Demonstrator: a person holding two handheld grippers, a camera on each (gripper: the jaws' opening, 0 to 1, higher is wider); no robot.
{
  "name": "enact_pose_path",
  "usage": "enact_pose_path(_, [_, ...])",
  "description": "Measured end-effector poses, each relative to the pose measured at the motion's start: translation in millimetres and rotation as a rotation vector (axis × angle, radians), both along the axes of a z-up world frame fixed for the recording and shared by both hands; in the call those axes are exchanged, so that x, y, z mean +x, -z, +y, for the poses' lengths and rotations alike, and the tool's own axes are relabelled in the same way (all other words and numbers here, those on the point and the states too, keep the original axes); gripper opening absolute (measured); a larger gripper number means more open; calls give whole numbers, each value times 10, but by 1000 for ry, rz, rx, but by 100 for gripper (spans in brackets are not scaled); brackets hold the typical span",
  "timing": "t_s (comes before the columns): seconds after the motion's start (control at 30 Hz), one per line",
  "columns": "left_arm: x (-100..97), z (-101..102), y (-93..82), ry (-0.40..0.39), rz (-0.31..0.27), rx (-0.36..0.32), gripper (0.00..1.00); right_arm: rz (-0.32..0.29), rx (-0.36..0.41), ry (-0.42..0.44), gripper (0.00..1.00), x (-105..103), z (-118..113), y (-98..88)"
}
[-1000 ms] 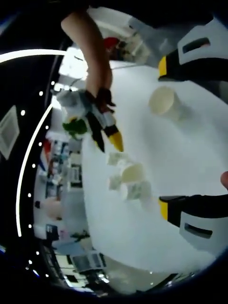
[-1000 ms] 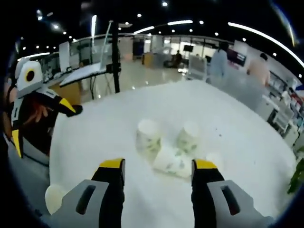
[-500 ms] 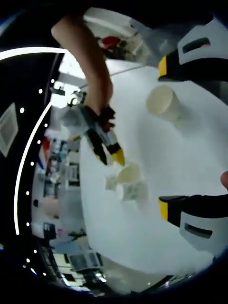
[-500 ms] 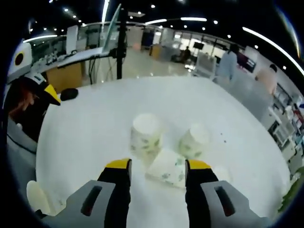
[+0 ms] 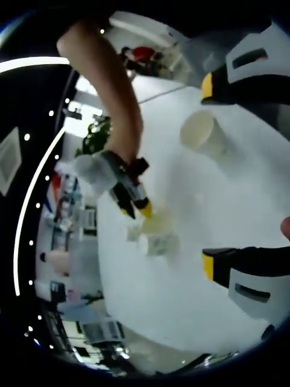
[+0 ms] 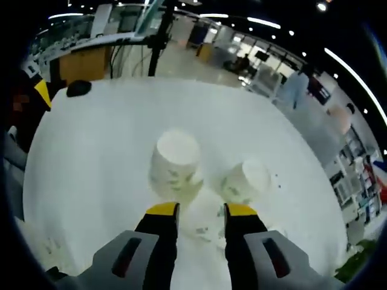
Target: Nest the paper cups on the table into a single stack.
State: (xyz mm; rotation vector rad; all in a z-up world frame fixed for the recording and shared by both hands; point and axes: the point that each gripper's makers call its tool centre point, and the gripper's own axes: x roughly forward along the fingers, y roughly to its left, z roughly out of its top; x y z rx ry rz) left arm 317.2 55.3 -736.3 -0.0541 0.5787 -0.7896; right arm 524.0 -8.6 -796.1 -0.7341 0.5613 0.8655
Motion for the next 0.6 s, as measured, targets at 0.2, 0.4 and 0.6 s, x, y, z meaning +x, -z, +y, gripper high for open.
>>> enact_pose_path(0.2, [23, 42, -14, -15, -6, -3, 97, -9, -19, -21, 22, -11, 5, 10])
enact_pose_path(0.4, [17, 28, -10, -15, -5, -4, 97, -15, -25, -35, 16, -13, -15, 9])
enact_pose_path(0.6, [19, 18, -11, -10, -9, 3, 97, -14, -24, -30, 16, -60, -70, -39])
